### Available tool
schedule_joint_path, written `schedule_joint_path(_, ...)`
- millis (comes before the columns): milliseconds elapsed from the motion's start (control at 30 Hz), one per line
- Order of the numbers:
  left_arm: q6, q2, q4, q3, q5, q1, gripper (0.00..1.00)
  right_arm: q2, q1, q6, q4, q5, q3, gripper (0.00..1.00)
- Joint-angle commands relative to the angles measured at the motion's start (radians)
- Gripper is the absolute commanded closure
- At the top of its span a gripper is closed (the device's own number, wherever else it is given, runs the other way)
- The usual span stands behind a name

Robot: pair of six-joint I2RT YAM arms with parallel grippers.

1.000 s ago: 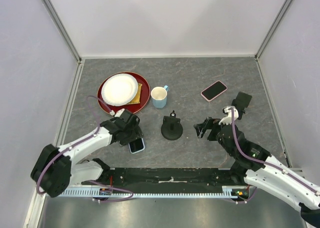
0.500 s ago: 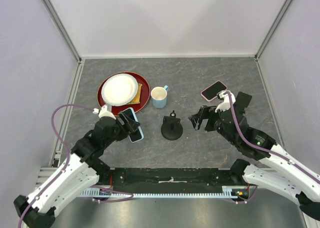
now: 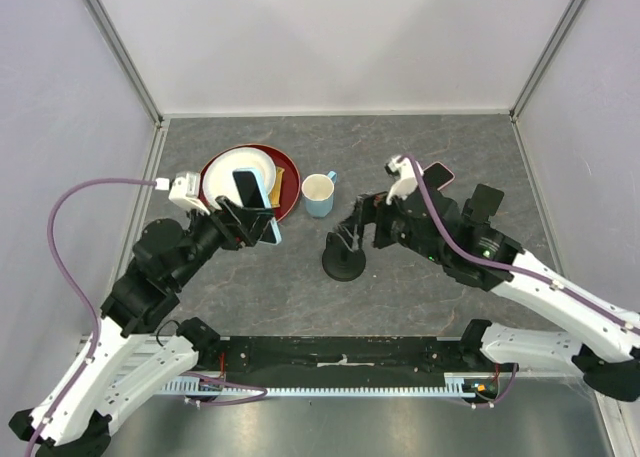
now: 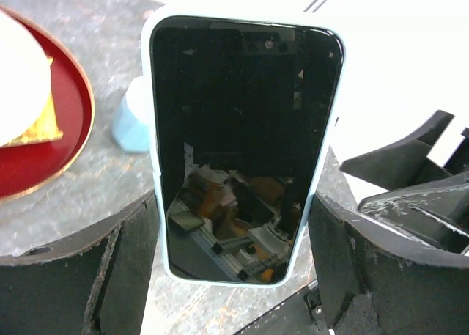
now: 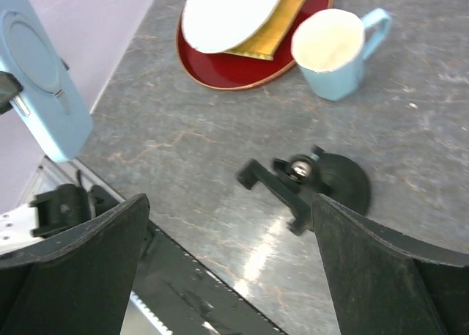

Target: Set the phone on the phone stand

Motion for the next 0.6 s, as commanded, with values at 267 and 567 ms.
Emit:
schedule_joint_path(267,0.295,0.241,0.170,0.234,0.189,-0.002,0.98,0.279,0.083,0.073,0.064,0.019,0.486,0.02)
schedule_joint_path(567,0.407,0.170,0.319,0.071,0.263,-0.002,0.98,0.393,0.081,0.040,0.074,0.046,0.546,0.09)
